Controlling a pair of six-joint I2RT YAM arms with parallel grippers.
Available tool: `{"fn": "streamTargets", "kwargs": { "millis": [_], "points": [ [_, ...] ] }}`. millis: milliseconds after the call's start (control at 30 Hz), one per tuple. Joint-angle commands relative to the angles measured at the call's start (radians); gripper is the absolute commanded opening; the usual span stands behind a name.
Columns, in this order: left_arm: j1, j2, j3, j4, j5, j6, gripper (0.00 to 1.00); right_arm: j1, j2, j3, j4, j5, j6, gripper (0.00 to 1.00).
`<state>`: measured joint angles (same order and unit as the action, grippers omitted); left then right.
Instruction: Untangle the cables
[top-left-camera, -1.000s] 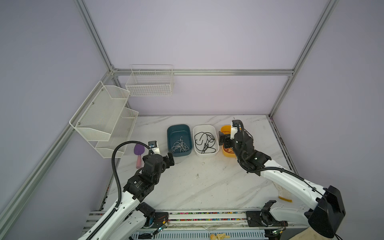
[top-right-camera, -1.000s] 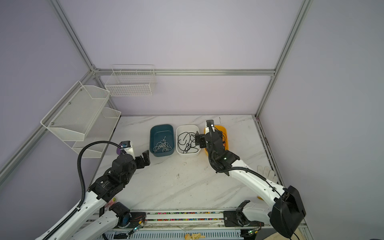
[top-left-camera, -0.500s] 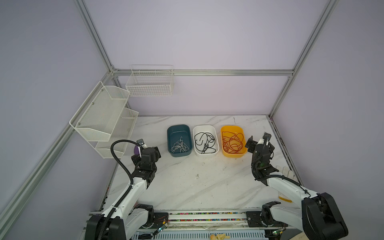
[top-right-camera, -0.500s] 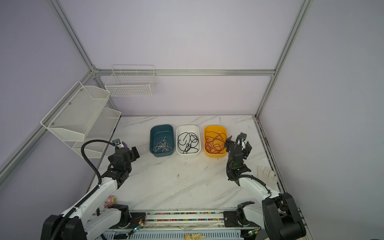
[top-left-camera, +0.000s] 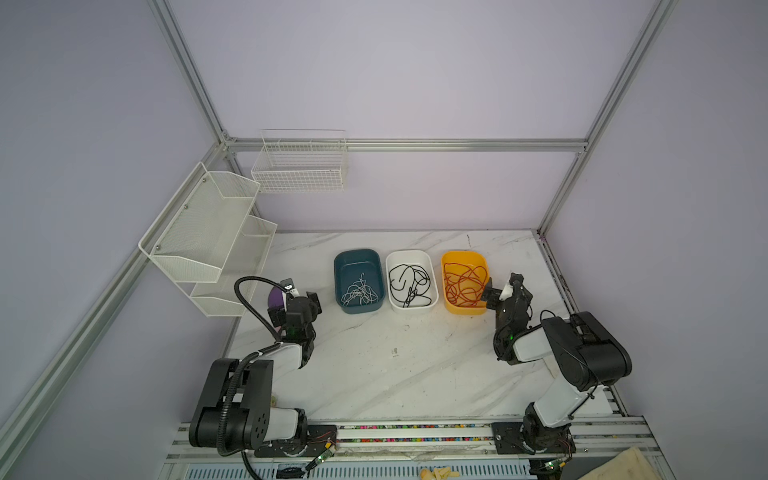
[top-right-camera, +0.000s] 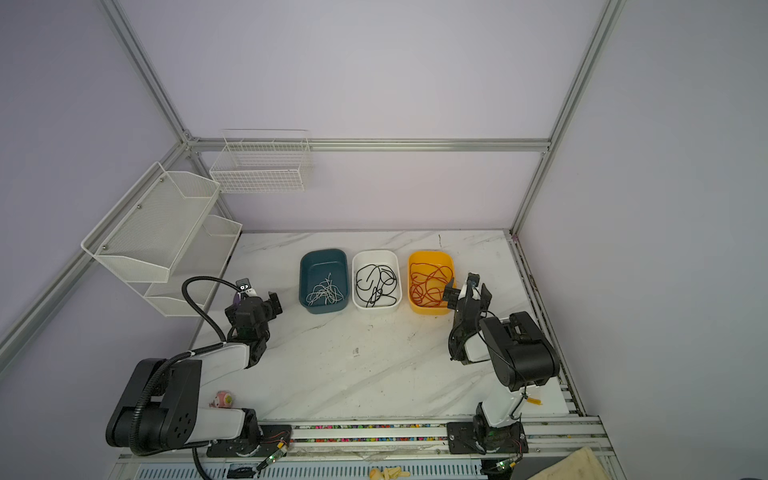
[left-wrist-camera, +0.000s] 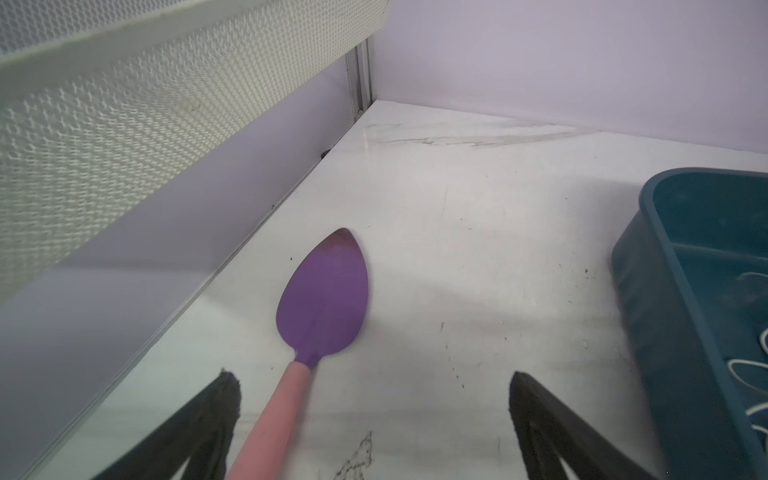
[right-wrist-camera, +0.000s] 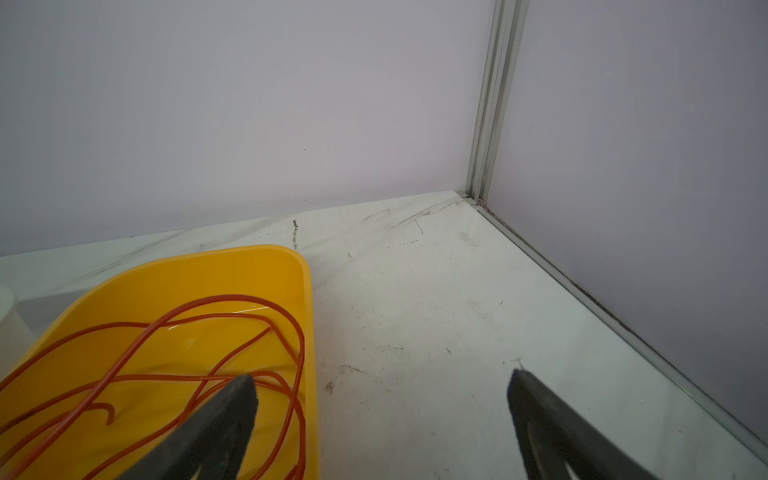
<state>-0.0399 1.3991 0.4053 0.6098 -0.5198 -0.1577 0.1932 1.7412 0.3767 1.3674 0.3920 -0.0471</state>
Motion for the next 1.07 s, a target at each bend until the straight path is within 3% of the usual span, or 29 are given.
{"fn": "streamTargets", "kwargs": {
  "millis": [0,67,133,267,300,400,500,1033],
  "points": [
    [0.022,0.096,-0.027,0.266,0.059,0.059,1.00,-0.021,0.070,-0.007,0.230,-0.033,-0.031,0.98],
    [0.029,0.122,0.020,0.211,0.100,0.066,1.00,-0.048,0.039,0.048,0.046,-0.019,0.049,0.98],
    [0.029,0.133,0.055,0.151,0.123,0.070,1.00,-0.064,0.048,0.066,0.036,-0.008,0.054,0.98],
    [0.028,0.158,0.000,0.266,0.237,0.126,1.00,-0.065,0.048,0.067,0.039,-0.005,0.042,0.98],
    [0.024,0.187,-0.031,0.371,0.228,0.142,1.00,-0.064,0.045,0.064,0.037,-0.004,0.043,0.98],
    [0.021,0.163,-0.012,0.293,0.222,0.121,1.00,-0.066,0.045,0.065,0.041,-0.004,0.039,0.98],
    [0.021,0.177,-0.032,0.358,0.227,0.139,1.00,-0.064,0.045,0.065,0.037,0.007,0.036,0.98],
    [0.020,0.173,-0.031,0.350,0.224,0.138,1.00,-0.064,0.044,0.071,0.026,-0.010,0.036,0.98]
  ]
}}
